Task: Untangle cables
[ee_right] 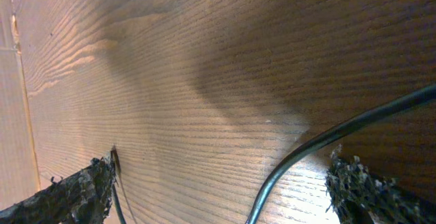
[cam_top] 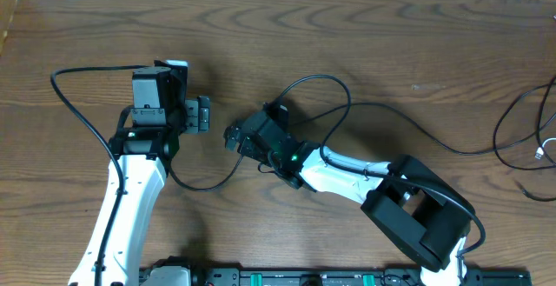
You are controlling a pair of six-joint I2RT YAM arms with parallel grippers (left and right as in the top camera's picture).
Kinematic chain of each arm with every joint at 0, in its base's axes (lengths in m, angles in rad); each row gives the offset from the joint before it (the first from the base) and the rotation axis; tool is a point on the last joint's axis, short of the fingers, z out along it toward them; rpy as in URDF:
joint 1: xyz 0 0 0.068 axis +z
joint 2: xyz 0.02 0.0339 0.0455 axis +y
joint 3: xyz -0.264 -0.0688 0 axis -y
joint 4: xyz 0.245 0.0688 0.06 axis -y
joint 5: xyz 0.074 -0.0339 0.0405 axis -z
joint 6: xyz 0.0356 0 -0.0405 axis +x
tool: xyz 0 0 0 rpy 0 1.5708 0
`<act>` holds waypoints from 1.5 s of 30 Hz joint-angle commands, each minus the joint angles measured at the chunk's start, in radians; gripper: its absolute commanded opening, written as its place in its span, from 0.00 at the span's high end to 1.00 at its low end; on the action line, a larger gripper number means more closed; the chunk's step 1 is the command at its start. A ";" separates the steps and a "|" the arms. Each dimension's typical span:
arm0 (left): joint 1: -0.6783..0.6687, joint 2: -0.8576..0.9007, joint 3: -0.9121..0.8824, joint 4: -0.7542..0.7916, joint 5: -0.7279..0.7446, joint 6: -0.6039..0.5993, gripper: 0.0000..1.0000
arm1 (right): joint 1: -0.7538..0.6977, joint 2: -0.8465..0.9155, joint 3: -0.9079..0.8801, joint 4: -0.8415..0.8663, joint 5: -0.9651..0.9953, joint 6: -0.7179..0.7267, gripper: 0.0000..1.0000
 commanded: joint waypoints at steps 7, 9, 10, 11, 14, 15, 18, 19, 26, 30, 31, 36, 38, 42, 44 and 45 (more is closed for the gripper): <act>0.004 -0.008 -0.004 -0.003 -0.005 -0.002 0.08 | 0.009 0.051 -0.025 -0.020 0.019 0.024 0.01; 0.004 -0.008 -0.004 -0.003 -0.005 -0.002 0.08 | 0.010 0.051 -0.025 -0.020 0.020 0.030 0.01; 0.004 -0.008 -0.004 -0.003 -0.005 -0.002 0.08 | 0.010 0.051 -0.025 -0.020 0.023 0.040 0.01; 0.004 -0.008 -0.004 -0.003 -0.005 -0.002 0.08 | 0.010 0.051 -0.025 -0.019 0.026 0.044 0.01; 0.004 -0.008 -0.004 -0.003 -0.005 -0.002 0.08 | 0.011 0.051 -0.025 -0.019 0.031 0.075 0.01; 0.004 -0.008 -0.004 -0.003 -0.005 -0.002 0.08 | 0.011 0.051 -0.025 -0.019 0.031 0.085 0.01; 0.004 -0.008 -0.004 -0.003 -0.005 -0.002 0.08 | 0.013 0.051 -0.025 -0.004 0.032 0.092 0.01; 0.004 -0.008 -0.004 -0.003 -0.005 -0.002 0.08 | 0.013 0.051 -0.025 0.000 0.035 0.092 0.01; 0.004 -0.008 -0.004 -0.003 -0.005 -0.002 0.08 | 0.016 0.051 -0.025 0.015 0.045 0.092 0.01; 0.004 -0.008 -0.004 -0.003 -0.005 -0.002 0.08 | 0.016 0.051 -0.025 0.014 0.046 0.092 0.01; 0.004 -0.008 -0.004 -0.003 -0.005 -0.002 0.08 | 0.016 0.051 -0.025 0.014 0.046 0.092 0.01; 0.004 -0.008 -0.004 -0.003 -0.005 -0.002 0.08 | 0.018 0.064 -0.025 0.014 0.055 0.092 0.01; 0.004 -0.008 -0.004 -0.003 -0.005 -0.002 0.08 | 0.019 0.077 -0.025 0.017 0.060 0.094 0.01; 0.004 -0.008 -0.004 -0.003 -0.005 -0.002 0.08 | 0.019 0.114 -0.025 0.023 0.060 0.148 0.05; 0.004 -0.008 -0.004 -0.003 -0.005 -0.002 0.08 | 0.020 0.133 -0.025 0.024 0.060 0.175 0.09; 0.004 -0.008 -0.004 -0.003 -0.005 -0.002 0.08 | 0.020 0.142 -0.025 0.024 0.059 0.179 0.12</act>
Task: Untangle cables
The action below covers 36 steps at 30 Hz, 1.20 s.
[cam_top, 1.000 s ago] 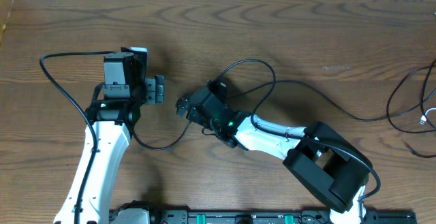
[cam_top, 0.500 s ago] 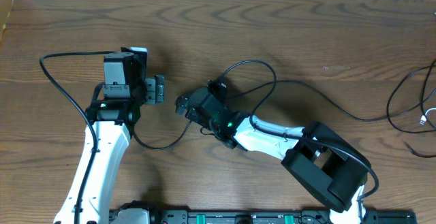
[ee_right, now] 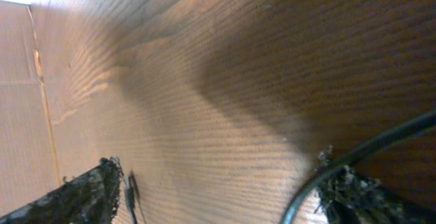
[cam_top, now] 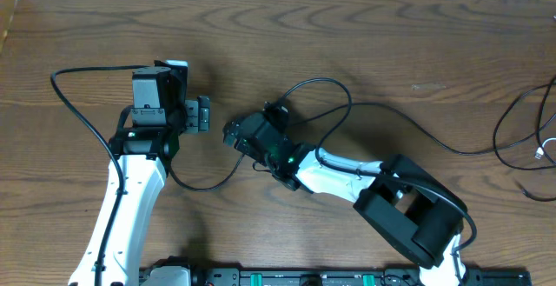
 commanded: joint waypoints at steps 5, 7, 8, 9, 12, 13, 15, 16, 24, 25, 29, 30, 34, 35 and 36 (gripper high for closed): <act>0.004 -0.008 -0.004 -0.003 -0.005 -0.002 0.08 | 0.008 0.109 -0.037 -0.042 0.000 0.064 0.26; 0.004 -0.008 -0.004 -0.003 -0.005 -0.002 0.08 | 0.008 0.109 -0.037 -0.042 0.000 0.064 0.32; 0.004 -0.008 -0.004 -0.003 -0.005 -0.002 0.08 | 0.008 0.109 -0.037 -0.045 0.002 0.063 0.35; 0.004 -0.008 -0.004 -0.003 -0.005 -0.002 0.08 | 0.008 0.109 -0.037 -0.048 0.005 0.063 0.40; 0.004 -0.008 -0.004 -0.003 -0.005 -0.002 0.08 | 0.008 0.109 -0.037 -0.053 0.015 0.060 0.55; 0.004 -0.008 -0.004 -0.003 -0.005 -0.002 0.08 | 0.007 0.109 -0.037 -0.053 0.018 0.060 0.60; 0.004 -0.008 -0.004 -0.003 -0.005 -0.002 0.08 | 0.006 0.109 -0.037 -0.053 0.019 0.059 0.69; 0.004 -0.008 -0.004 -0.003 -0.005 -0.002 0.08 | 0.004 0.109 -0.037 -0.053 0.018 0.055 0.73; 0.004 -0.008 -0.004 -0.003 -0.005 -0.002 0.08 | -0.011 0.109 -0.037 -0.067 0.010 -0.029 0.84; 0.004 -0.008 -0.004 -0.003 -0.005 -0.002 0.08 | -0.014 0.109 -0.037 -0.073 0.010 -0.030 0.84; 0.004 -0.008 -0.004 -0.003 -0.005 -0.002 0.08 | -0.018 0.109 -0.037 -0.092 0.010 -0.039 0.85; 0.004 -0.008 -0.004 -0.003 -0.005 -0.002 0.08 | -0.018 0.109 -0.037 -0.093 0.011 -0.044 0.85; 0.004 -0.008 -0.004 -0.003 -0.005 -0.002 0.08 | -0.019 0.109 -0.037 -0.094 0.015 -0.046 0.83; 0.004 -0.008 -0.004 -0.003 -0.005 -0.002 0.08 | -0.019 0.109 -0.037 -0.094 0.015 -0.046 0.85; 0.004 -0.008 -0.004 -0.003 -0.005 -0.002 0.08 | -0.019 0.109 -0.037 -0.095 0.015 -0.046 0.87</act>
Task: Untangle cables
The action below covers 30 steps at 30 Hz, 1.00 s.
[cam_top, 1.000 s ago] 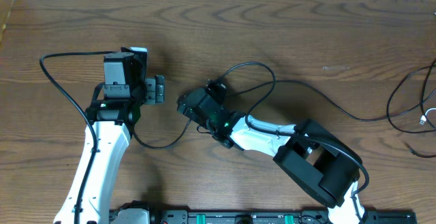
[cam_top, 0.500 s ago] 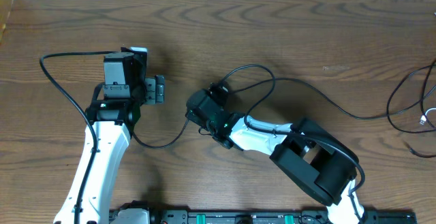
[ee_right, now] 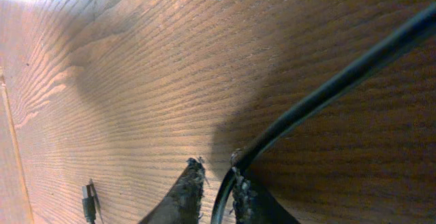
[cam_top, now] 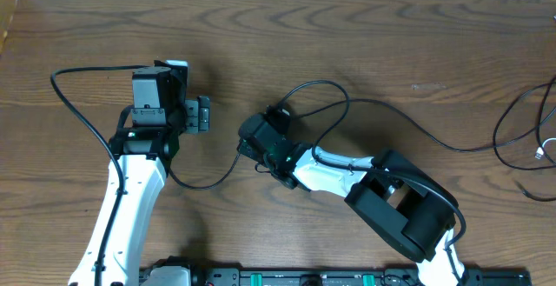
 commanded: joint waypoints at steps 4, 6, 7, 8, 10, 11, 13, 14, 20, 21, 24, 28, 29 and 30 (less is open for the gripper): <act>0.004 -0.008 -0.004 -0.003 -0.005 -0.002 0.08 | -0.010 0.066 -0.047 -0.057 0.011 -0.021 0.97; 0.004 -0.008 -0.004 -0.003 -0.005 -0.002 0.08 | -0.010 0.066 -0.047 -0.057 0.011 -0.021 0.99; 0.004 -0.008 -0.004 -0.003 -0.005 -0.002 0.08 | -0.010 0.066 -0.047 -0.057 0.015 -0.021 0.99; 0.004 -0.008 -0.004 -0.003 -0.005 -0.002 0.08 | -0.011 0.066 -0.047 -0.057 0.016 -0.021 0.99; 0.004 -0.008 -0.004 -0.003 -0.005 -0.002 0.08 | -0.016 0.066 -0.047 -0.057 0.018 -0.021 0.99; 0.004 -0.008 -0.004 -0.003 -0.005 -0.002 0.08 | -0.019 0.066 -0.047 -0.057 0.018 -0.021 0.99; 0.004 -0.008 -0.004 -0.003 -0.005 -0.002 0.08 | -0.026 0.066 -0.047 -0.058 0.018 -0.022 0.99; 0.004 -0.008 -0.004 -0.003 -0.005 -0.002 0.08 | -0.029 0.066 -0.047 -0.058 0.018 -0.030 0.99; 0.004 -0.008 -0.004 -0.003 -0.005 -0.002 0.08 | -0.059 0.066 -0.047 -0.058 0.014 -0.106 0.99; 0.004 -0.008 -0.004 -0.003 -0.005 -0.002 0.08 | -0.066 0.066 -0.046 -0.058 0.006 -0.120 0.99; 0.004 -0.008 -0.004 -0.003 -0.005 -0.002 0.08 | -0.090 0.065 -0.046 -0.058 -0.034 -0.137 0.99; 0.004 -0.008 -0.004 -0.003 -0.005 -0.002 0.08 | -0.126 0.065 -0.046 -0.057 -0.071 -0.153 0.99; 0.004 -0.008 -0.004 -0.003 -0.005 -0.002 0.08 | -0.135 0.063 -0.046 -0.058 -0.078 -0.161 0.99; 0.004 -0.008 -0.004 -0.003 -0.005 -0.002 0.08 | -0.145 0.061 -0.046 -0.057 -0.086 -0.174 0.99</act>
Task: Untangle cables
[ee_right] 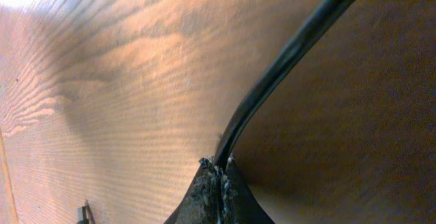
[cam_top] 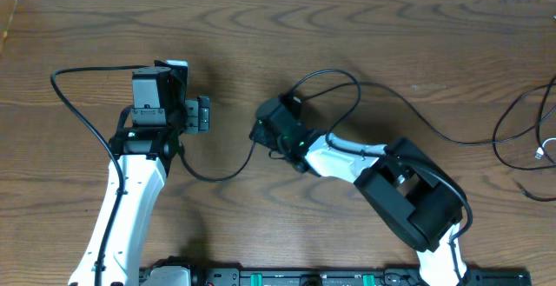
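A long black cable [cam_top: 217, 178] sags in a curve between the two arms, rises into a loop beyond my right gripper and trails off to the right. My right gripper [cam_top: 259, 134] sits mid-table, shut on that cable. In the right wrist view the fingertips [ee_right: 219, 161] pinch the cable [ee_right: 298, 48], which runs taut up and to the right, lifted off the wood. A small plug [ee_right: 85, 212] lies on the table at the lower left. My left gripper [cam_top: 202, 114] rests at the left, pointing right, apart from the cable; its jaws are unclear.
More loose black cables [cam_top: 543, 138] lie bunched at the table's right edge. The left arm [cam_top: 130, 182] stretches up from the front edge. The wooden table's far edge runs along the top.
My right gripper has moved a little right and away from the front edge, still shut on the cable. The cable's loop shifted right and the slack curve toward the left arm is drawn longer.
My right gripper stood open low over the table with the black cable between its fingers, and stayed so at the following moment. Then its fingers were closed around the cable. Now it holds the cable further right. The left arm has not moved.
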You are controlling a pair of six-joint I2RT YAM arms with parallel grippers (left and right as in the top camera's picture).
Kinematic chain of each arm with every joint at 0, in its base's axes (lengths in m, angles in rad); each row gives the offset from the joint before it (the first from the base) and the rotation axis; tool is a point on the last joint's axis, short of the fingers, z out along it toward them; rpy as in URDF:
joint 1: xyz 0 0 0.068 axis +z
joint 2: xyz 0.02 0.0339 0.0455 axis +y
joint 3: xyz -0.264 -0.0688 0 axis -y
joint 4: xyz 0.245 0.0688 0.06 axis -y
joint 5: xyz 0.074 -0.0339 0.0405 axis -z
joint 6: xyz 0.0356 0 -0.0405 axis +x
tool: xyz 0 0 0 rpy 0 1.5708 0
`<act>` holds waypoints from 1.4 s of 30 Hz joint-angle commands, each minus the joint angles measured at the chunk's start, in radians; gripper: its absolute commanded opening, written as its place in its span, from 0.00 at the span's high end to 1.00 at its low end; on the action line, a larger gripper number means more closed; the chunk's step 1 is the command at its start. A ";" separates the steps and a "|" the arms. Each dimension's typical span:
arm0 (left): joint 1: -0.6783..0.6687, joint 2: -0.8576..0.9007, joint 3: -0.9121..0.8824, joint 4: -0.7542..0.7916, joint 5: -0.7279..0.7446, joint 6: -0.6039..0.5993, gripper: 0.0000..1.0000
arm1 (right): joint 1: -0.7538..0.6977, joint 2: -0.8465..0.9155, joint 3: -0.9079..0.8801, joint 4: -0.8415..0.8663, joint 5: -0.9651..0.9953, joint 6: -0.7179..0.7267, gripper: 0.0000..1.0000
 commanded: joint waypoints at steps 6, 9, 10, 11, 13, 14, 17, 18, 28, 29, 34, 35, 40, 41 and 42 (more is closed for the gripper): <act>0.004 -0.008 -0.004 -0.002 -0.005 -0.002 0.08 | -0.085 0.010 -0.045 -0.054 -0.037 -0.181 0.99; 0.004 -0.008 -0.004 -0.002 -0.005 -0.002 0.08 | -0.105 -0.034 -0.045 -0.069 -0.027 -0.243 0.99; 0.004 -0.008 -0.004 -0.002 -0.005 -0.002 0.08 | -0.113 -0.052 -0.045 -0.078 -0.023 -0.259 0.99; 0.004 -0.008 -0.004 -0.002 -0.005 -0.002 0.08 | -0.121 -0.069 -0.045 -0.089 -0.015 -0.274 0.99; 0.004 -0.008 -0.004 -0.002 -0.005 -0.002 0.08 | -0.138 -0.109 -0.045 -0.116 0.003 -0.306 0.99; 0.004 -0.008 -0.004 -0.002 -0.005 -0.002 0.08 | -0.146 -0.128 -0.045 -0.129 0.013 -0.321 0.99; 0.004 -0.008 -0.004 -0.002 -0.005 -0.002 0.08 | -0.172 -0.185 -0.045 -0.172 0.050 -0.359 0.99; 0.004 -0.008 -0.004 -0.002 -0.005 -0.002 0.08 | -0.180 -0.204 -0.045 -0.186 0.061 -0.371 0.99; 0.004 -0.008 -0.004 -0.002 -0.005 -0.002 0.08 | -0.253 -0.356 -0.045 -0.307 0.140 -0.463 0.99; 0.004 -0.008 -0.004 -0.002 -0.005 -0.002 0.08 | -0.259 -0.365 -0.045 -0.318 0.147 -0.466 0.99; 0.004 -0.008 -0.004 -0.002 -0.005 -0.002 0.08 | -0.272 -0.384 -0.045 -0.364 0.154 -0.466 0.99; 0.004 -0.008 -0.004 -0.002 -0.005 -0.002 0.08 | -0.272 -0.384 -0.045 -0.372 0.154 -0.466 0.99; 0.004 -0.008 -0.004 -0.002 -0.005 -0.002 0.08 | -0.272 -0.384 -0.045 -0.426 0.185 -0.471 0.99; 0.004 -0.008 -0.004 -0.002 -0.005 -0.002 0.08 | -0.273 -0.384 -0.045 -0.436 0.196 -0.476 0.99; 0.004 -0.008 -0.004 -0.002 -0.005 -0.002 0.08 | -0.274 -0.384 -0.045 -0.444 0.208 -0.476 0.99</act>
